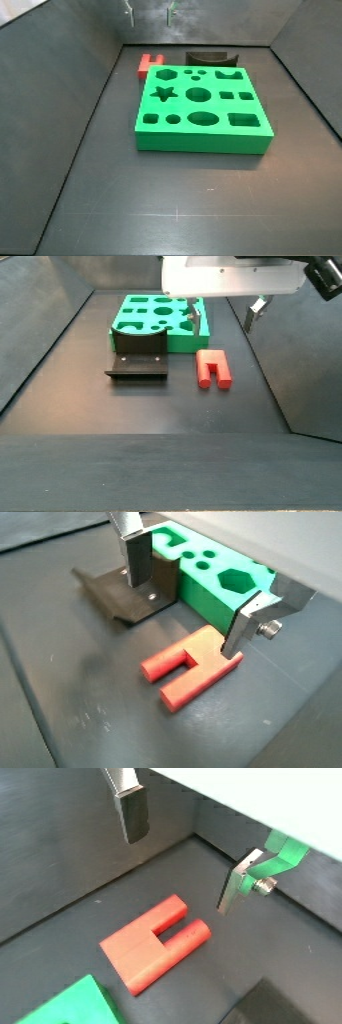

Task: Pick up the square-circle object. Move up. Rotate the square-circle object. Place the square-circle object on the fixture. Regrasp the square-circle object. Move to above the board. Insert the square-circle object.
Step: Rotate the square-circle object.

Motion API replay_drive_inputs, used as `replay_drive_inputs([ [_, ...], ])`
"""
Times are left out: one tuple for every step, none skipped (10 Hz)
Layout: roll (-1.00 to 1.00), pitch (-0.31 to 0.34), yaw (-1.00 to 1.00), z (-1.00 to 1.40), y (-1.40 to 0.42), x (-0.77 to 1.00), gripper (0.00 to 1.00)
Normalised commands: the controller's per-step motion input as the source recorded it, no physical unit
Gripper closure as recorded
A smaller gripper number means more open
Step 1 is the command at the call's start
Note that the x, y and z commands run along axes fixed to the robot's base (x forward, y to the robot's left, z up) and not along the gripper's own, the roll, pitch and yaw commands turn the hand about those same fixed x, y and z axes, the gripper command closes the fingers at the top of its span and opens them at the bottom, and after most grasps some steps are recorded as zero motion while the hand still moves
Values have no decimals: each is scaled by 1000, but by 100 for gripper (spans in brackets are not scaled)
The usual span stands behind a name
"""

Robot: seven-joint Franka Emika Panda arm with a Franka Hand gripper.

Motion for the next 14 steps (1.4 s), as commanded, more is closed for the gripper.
replay_drive_inputs([
  [2, 0, 1000, -261, -5, 29, 0],
  [1, 0, 1000, -163, -4, 38, 0],
  [1, 0, 1000, -109, -6, 33, 0],
  [1, 1, 1000, -58, -5, 25, 0],
  [1, 0, 1000, -51, -4, 26, 0],
  [1, 0, 1000, -41, -4, 26, 0],
  [1, 0, 1000, -38, -4, 26, 0],
  [1, 0, 1000, -37, -4, 26, 0],
  [1, 0, 1000, -37, -4, 26, 0],
  [1, 0, 1000, -36, -3, 26, 0],
  [1, 0, 1000, -36, -3, 26, 0],
  [1, 0, 1000, -36, -3, 26, 0],
  [1, 0, 1000, -36, -3, 26, 0],
  [1, 0, 1000, -36, -3, 26, 0],
])
